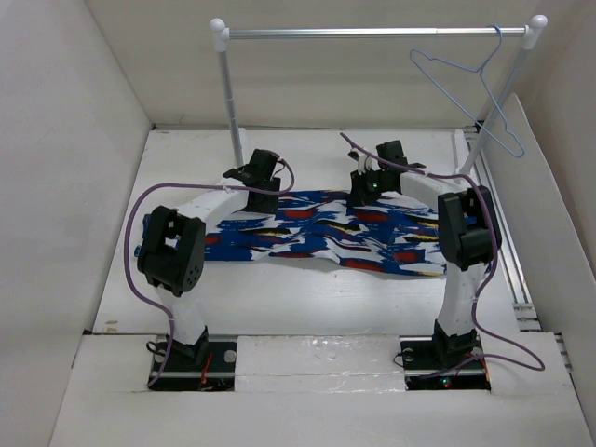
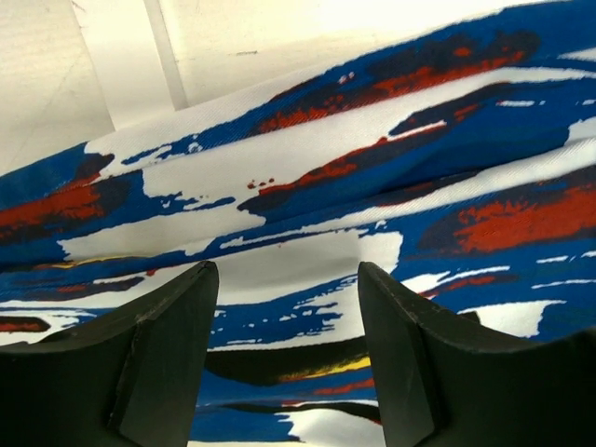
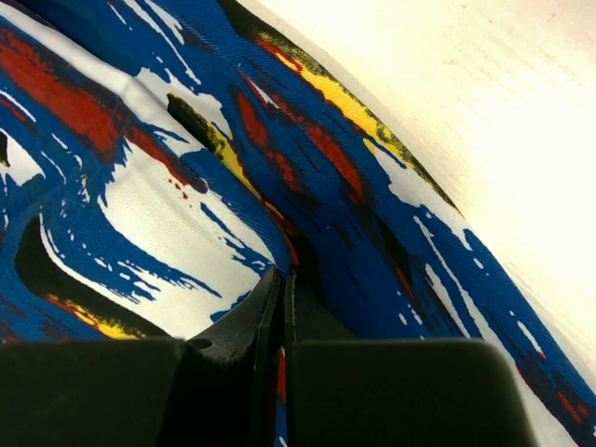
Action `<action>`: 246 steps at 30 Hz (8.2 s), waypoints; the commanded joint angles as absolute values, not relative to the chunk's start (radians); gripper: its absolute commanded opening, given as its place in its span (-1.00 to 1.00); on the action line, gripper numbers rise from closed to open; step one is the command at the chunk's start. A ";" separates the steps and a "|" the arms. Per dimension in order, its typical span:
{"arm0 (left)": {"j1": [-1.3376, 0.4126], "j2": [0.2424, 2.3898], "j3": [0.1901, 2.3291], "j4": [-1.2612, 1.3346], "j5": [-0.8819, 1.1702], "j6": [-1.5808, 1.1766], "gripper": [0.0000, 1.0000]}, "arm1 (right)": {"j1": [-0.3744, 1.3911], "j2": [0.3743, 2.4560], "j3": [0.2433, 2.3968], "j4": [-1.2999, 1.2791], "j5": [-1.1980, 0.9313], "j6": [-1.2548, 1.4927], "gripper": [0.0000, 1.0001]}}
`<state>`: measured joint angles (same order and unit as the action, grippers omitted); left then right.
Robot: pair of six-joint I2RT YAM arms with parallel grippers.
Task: Place the trousers on the hanger
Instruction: Fold the trousers
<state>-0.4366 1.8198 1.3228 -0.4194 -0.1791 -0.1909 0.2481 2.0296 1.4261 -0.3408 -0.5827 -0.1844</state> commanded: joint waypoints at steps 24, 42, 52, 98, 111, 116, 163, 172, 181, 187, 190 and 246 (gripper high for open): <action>-0.425 1.856 1.368 -0.420 -0.175 -0.181 -1.00 | 0.249 1.970 1.436 -0.316 -0.591 -0.204 -1.00; -0.414 1.858 1.384 -0.440 -0.184 -0.195 -0.71 | 0.239 1.951 1.436 -0.360 -0.592 -0.232 -0.68; -0.414 1.845 1.387 -0.437 -0.179 -0.199 -1.00 | 0.239 1.905 1.437 -0.376 -0.594 -0.236 -0.76; -0.365 1.570 1.303 -0.450 -0.477 -0.474 0.54 | 0.322 1.728 1.444 -0.456 -0.152 -0.147 0.48; 0.012 1.514 0.917 -0.196 0.029 -0.678 0.28 | 0.344 1.488 0.879 -0.319 -0.144 -0.080 -0.36; 0.210 1.606 0.828 -0.198 0.161 -0.735 0.29 | 0.325 1.493 0.761 -0.304 -0.141 -0.048 -0.49; -0.877 1.249 0.887 -0.158 -0.063 -0.480 -1.00 | -0.790 1.156 0.497 -0.254 -0.426 0.302 1.00; -0.877 1.246 0.868 -0.204 -0.145 -0.498 -1.00 | -0.658 1.353 0.396 0.095 -0.563 0.422 -0.93; -0.859 1.278 0.839 -0.241 -0.190 -0.526 -1.00 | -0.149 0.611 0.604 -0.327 -0.221 0.550 -1.00; -0.886 1.342 0.827 -0.184 -0.091 -0.526 -1.00 | -0.038 0.610 1.009 -0.622 -0.005 0.404 -1.00; -0.925 1.402 0.854 -0.166 -0.075 -0.546 -1.00 | -0.038 0.701 1.235 -0.719 0.095 0.295 -1.00; -0.463 0.827 1.352 -0.563 -0.677 -0.609 0.00 | 1.118 2.134 2.024 -0.477 -0.209 0.080 0.58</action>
<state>-0.4667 0.8207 1.4258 -0.5064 -0.6449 -0.6064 1.1843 2.3341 2.1582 -0.5140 -0.1978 0.1135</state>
